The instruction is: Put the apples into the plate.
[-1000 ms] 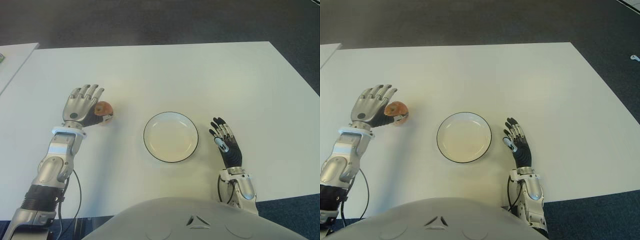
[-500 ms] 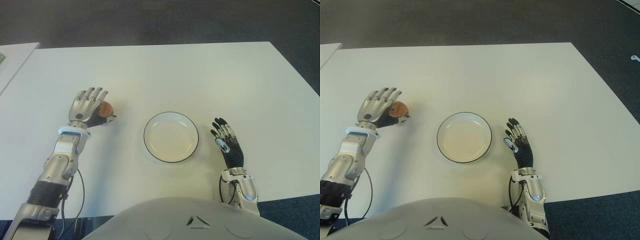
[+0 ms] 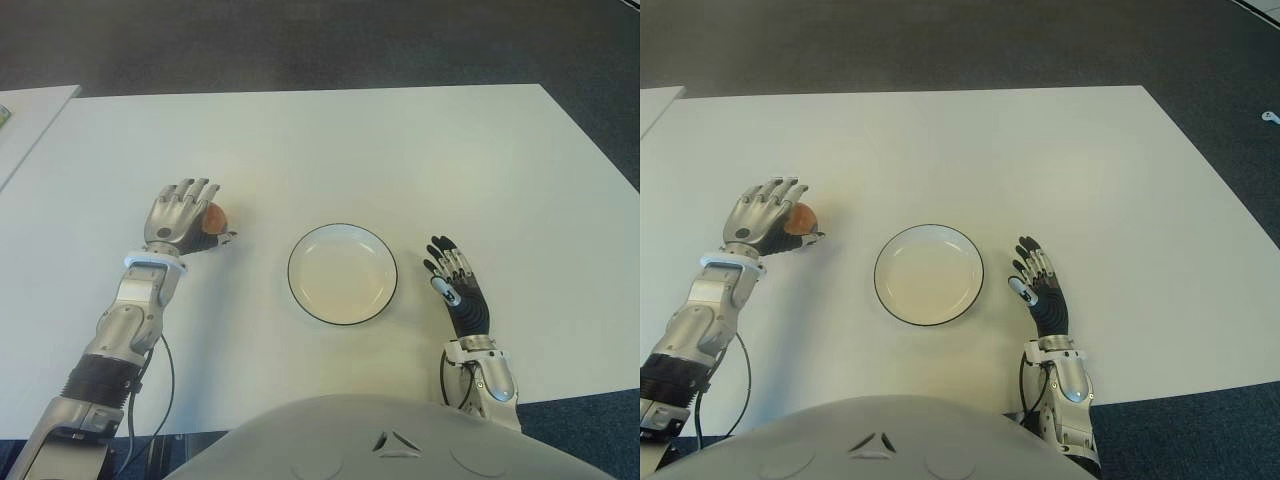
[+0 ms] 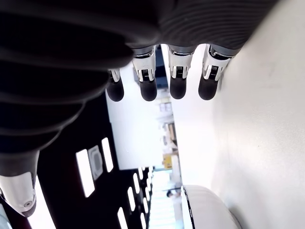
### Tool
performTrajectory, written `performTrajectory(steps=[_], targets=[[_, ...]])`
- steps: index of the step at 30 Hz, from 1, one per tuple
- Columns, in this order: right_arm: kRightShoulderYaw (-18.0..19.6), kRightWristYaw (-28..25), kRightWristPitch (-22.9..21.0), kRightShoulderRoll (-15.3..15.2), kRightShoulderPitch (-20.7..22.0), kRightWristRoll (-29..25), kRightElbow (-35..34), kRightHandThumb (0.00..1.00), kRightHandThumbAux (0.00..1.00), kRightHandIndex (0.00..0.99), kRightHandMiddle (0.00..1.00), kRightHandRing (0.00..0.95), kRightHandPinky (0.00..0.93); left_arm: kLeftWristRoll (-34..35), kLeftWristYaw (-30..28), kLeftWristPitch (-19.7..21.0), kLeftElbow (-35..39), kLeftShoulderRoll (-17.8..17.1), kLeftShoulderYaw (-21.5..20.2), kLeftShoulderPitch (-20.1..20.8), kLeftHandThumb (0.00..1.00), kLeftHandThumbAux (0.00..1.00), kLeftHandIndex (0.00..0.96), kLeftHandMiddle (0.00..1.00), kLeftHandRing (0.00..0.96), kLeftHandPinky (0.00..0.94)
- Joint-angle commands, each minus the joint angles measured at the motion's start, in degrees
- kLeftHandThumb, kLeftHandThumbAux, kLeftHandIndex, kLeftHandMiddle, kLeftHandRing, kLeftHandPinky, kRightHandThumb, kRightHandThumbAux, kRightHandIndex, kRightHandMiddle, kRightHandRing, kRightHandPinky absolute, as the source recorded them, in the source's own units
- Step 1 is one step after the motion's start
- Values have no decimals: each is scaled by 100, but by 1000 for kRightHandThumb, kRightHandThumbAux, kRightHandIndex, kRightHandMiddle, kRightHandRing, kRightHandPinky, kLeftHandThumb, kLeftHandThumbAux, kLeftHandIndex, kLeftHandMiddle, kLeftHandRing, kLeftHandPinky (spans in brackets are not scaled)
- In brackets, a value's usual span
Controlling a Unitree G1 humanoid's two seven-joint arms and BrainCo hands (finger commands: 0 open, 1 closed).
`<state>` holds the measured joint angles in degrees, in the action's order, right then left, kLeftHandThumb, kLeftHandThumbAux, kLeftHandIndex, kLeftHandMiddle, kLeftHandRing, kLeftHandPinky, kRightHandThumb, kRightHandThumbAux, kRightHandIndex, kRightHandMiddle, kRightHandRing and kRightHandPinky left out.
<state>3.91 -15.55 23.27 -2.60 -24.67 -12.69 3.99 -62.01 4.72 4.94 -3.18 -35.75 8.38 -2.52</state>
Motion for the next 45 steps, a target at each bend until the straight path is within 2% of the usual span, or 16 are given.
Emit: performTrajectory(steps=[1, 30, 37, 45], targets=[[44, 2, -243, -23, -213, 9, 337, 167, 564, 1, 0, 0, 0, 116, 40, 20, -149, 63, 135, 104, 264, 389, 0, 0, 0, 0], [201, -140, -277, -171, -280, -85, 274, 169, 572, 3, 7, 0, 0, 71, 80, 218, -626, 25, 691, 316, 240, 392, 0, 0, 0, 0], [265, -286, -354, -355, -313, -117, 224, 162, 593, 0, 1, 0, 0, 133, 166, 225, -1071, 105, 846, 428, 220, 394, 0, 0, 0, 0], [356, -349, -393, -422, -308, -228, 239, 160, 597, 0, 0, 0, 0, 247, 436, 161, -1638, 154, 1026, 610, 226, 402, 0, 0, 0, 0]])
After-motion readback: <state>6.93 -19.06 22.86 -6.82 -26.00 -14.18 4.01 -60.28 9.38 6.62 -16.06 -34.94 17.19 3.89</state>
